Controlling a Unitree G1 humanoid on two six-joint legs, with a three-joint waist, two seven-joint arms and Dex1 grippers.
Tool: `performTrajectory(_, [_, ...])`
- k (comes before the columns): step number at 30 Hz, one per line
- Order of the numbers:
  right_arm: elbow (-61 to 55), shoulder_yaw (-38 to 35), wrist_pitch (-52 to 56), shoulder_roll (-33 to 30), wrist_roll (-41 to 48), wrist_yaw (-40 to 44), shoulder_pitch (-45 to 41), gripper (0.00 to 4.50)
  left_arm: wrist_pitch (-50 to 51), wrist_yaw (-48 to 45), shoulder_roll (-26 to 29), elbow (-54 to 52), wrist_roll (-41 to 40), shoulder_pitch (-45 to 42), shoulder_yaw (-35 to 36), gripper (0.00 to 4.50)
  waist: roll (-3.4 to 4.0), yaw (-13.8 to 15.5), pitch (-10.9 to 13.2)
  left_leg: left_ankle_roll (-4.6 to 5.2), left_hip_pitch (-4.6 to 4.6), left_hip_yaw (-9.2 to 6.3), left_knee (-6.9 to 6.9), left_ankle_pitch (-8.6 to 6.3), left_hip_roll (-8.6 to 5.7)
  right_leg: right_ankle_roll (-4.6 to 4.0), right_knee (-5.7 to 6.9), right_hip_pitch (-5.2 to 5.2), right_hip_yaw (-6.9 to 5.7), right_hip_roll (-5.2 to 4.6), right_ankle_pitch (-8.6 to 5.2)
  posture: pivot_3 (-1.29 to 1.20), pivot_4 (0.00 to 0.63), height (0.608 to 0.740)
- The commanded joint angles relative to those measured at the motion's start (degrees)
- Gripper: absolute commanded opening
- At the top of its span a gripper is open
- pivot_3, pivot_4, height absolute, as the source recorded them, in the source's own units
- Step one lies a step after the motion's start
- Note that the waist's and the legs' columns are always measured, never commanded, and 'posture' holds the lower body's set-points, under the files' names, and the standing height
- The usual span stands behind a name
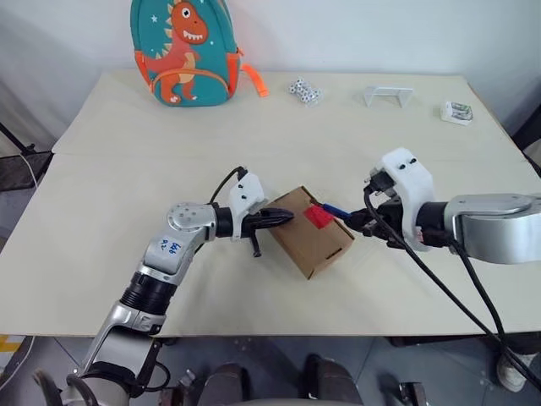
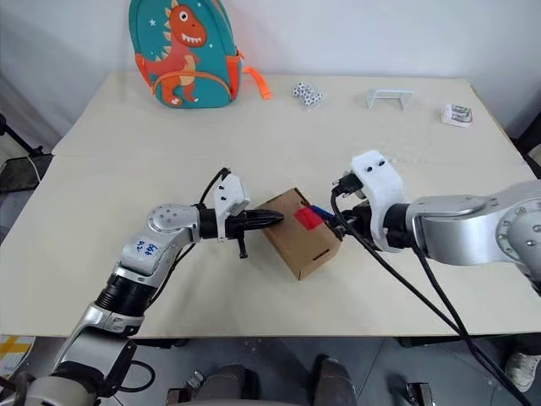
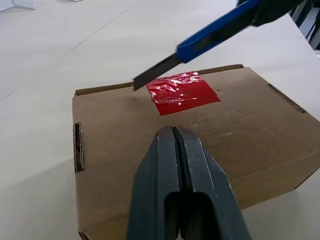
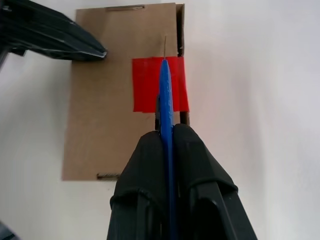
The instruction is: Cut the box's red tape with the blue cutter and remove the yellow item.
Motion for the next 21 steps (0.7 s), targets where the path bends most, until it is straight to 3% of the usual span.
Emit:
performTrajectory(1, [1.0,-1.5,1.0,0.9,-1.1,-0.1,-2.5,0.03,1.2,-0.1,0.0,-1.0,1.5,0.8,-1.1,0.00,0.00,0.0,0.0,0.00,0.00,0.02,0.00,0.00,0.00,0.00,-0.01,0.00,0.01,0.00,0.00,0.00,0.150,0.740])
performTrajectory(21, [4.5,-1.4,5.9,5.0,-3.7,-0.9,-2.3,0.03,4.1,0.5,-0.1,-3.6,2.5,1.1,-1.4,0.00,0.01,0.0,0.0,0.00,0.00,0.00,-0.01,0.00,0.00,0.00,0.01,0.00,-0.02,0.00,0.00,0.00,0.150,0.740])
